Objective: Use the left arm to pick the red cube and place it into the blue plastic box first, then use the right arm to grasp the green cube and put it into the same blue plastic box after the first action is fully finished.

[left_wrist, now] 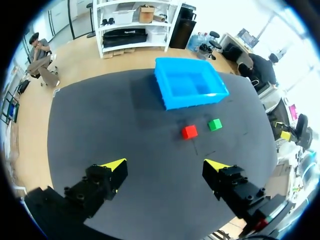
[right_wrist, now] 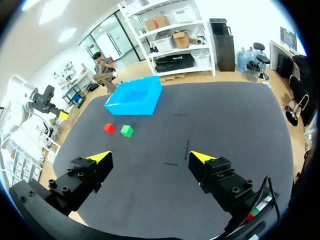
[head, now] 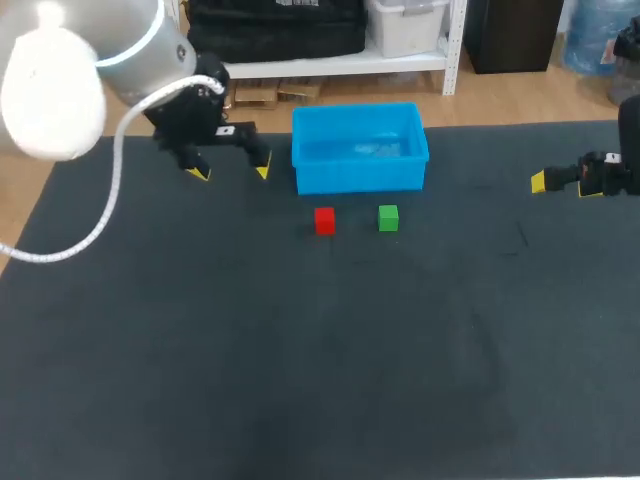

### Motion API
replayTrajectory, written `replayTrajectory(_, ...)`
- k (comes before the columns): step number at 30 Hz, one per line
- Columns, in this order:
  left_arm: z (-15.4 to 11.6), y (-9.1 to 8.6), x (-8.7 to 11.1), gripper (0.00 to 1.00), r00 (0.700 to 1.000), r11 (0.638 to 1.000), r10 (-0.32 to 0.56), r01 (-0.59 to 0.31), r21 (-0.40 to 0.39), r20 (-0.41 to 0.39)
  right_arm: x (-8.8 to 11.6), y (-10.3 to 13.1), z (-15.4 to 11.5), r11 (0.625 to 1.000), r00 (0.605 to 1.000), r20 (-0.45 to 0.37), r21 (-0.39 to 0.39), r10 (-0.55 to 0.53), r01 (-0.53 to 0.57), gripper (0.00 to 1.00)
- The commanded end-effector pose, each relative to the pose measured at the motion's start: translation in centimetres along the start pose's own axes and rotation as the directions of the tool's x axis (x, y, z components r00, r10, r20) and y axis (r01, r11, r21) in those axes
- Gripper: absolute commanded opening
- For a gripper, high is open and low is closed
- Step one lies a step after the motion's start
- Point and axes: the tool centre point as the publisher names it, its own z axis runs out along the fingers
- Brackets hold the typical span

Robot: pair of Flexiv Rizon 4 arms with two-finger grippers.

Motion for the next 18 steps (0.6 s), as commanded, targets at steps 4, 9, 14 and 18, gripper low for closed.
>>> replayTrajectory(4,0.9,-0.9,-1.1,1.0,0.999,1.0,-0.008,0.006,-0.029,-0.049,0.0,0.0,0.0,1.0,1.0,0.0,0.001,0.0,0.0,1.0)
replayTrajectory(9,1.5,-1.6,-1.5,1.0,0.998,1.0,0.0,-0.001,-0.019,-0.06,0.0,0.0,0.0,1.0,1.0,0.0,0.001,0.0,0.0,1.0)
replayTrajectory(14,2.4,-2.9,-2.0,1.0,0.997,1.0,0.011,-0.012,-0.01,-0.073,0.0,0.0,0.0,1.0,1.0,0.0,0.001,0.0,0.0,1.0)
replayTrajectory(18,3.1,-3.8,-2.4,1.0,0.996,1.0,0.007,-0.008,-0.01,-0.087,0.0,0.0,0.0,1.0,1.0,0.0,0.001,0.0,0.0,1.0)
